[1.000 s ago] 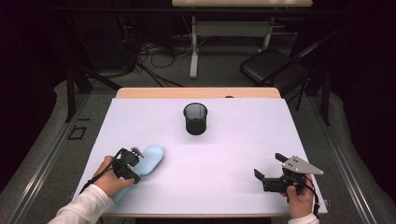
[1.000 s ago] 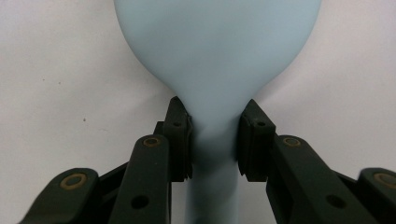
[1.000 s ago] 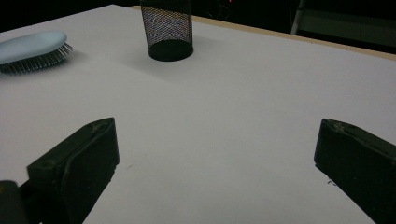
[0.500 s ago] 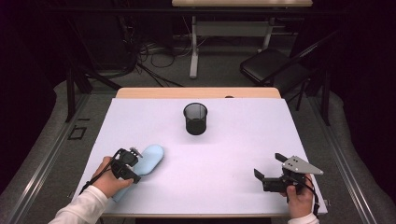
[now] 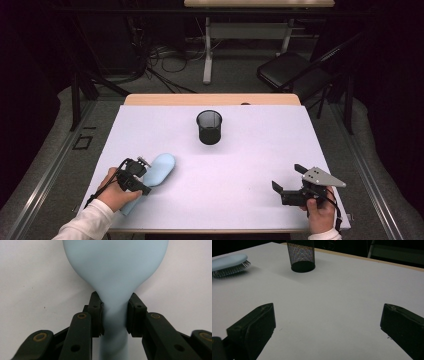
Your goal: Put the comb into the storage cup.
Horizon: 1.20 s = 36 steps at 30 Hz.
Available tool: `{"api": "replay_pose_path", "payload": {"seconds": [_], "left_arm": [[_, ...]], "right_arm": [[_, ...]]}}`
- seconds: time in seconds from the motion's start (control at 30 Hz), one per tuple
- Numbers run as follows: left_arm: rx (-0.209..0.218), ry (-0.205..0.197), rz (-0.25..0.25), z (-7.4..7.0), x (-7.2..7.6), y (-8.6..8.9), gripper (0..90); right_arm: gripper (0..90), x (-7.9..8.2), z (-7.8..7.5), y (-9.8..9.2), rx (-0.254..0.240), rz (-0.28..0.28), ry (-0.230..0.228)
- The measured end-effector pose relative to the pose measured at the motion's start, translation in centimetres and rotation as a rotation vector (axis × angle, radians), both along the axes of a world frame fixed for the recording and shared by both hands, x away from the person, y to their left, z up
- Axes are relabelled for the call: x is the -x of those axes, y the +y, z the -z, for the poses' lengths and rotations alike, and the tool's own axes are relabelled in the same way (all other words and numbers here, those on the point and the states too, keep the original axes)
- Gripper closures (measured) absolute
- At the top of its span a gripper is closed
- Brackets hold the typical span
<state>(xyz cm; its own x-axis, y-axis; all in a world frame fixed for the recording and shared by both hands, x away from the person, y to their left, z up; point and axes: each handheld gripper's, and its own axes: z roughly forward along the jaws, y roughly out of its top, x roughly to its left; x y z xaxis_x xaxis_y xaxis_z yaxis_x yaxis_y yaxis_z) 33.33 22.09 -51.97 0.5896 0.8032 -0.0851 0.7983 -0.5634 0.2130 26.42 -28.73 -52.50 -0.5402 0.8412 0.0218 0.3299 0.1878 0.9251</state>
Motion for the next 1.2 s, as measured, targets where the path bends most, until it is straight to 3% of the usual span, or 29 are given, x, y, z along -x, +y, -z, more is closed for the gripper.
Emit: {"api": "replay_pose_path", "payload": {"seconds": [0.37,0.5,0.9,1.2], "left_arm": [[0.041,-0.056,-0.008,-1.4,0.1,0.0,70.0],[0.063,-0.095,-0.019,-2.0,0.0,0.0,70.0],[0.16,-0.28,-0.047,-3.8,0.4,-0.6,69.9],[0.228,-0.382,-0.052,-4.9,0.5,-0.9,70.0]], "right_arm": [[0.0,0.0,0.0,0.0,0.003,0.0,-0.002],[0.0,0.0,0.0,0.0,-0.001,0.0,0.003],[0.0,0.0,0.0,0.1,0.004,-0.001,0.0],[0.0,0.0,0.1,0.1,0.006,-0.002,0.001]]}}
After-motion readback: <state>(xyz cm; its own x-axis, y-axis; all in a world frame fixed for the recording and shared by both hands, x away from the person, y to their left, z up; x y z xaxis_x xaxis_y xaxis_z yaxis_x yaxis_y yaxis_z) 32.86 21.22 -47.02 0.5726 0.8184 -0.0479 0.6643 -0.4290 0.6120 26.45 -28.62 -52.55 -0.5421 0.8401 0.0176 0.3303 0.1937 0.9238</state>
